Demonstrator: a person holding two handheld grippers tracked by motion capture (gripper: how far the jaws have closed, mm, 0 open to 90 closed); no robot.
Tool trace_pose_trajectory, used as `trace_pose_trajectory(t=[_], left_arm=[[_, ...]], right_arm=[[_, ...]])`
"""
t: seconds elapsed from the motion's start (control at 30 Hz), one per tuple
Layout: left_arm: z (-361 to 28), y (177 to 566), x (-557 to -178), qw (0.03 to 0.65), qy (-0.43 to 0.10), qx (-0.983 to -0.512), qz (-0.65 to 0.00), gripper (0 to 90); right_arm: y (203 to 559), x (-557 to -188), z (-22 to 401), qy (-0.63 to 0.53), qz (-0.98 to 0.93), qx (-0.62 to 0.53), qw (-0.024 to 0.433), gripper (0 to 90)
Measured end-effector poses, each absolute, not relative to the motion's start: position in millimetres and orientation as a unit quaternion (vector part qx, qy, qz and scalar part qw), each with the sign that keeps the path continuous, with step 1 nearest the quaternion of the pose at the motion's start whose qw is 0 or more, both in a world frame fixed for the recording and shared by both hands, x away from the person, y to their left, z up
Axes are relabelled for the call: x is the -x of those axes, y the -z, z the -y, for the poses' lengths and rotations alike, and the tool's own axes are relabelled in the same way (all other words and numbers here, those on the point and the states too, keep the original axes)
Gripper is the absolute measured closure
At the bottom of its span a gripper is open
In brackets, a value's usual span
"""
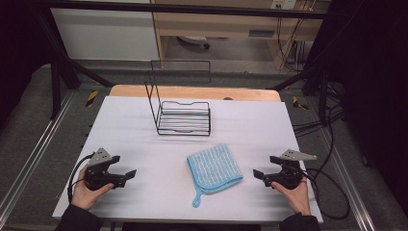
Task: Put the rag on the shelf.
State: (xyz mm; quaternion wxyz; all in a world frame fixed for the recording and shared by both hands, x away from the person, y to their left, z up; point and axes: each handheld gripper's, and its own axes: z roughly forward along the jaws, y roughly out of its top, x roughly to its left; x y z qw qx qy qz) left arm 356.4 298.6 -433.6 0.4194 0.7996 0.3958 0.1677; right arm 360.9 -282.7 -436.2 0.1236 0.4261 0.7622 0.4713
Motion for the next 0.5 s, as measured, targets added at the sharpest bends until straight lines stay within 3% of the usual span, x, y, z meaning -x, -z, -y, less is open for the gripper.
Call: trace_pose_trajectory(t=[0.5], left_arm=[[-289.6,434.9,-357.8,0.413,-0.158,-0.805,-0.397,11.0]], right_arm=[[437.0,-359.8,268.1,-0.460,-0.769,-0.426,0.129,2.1]])
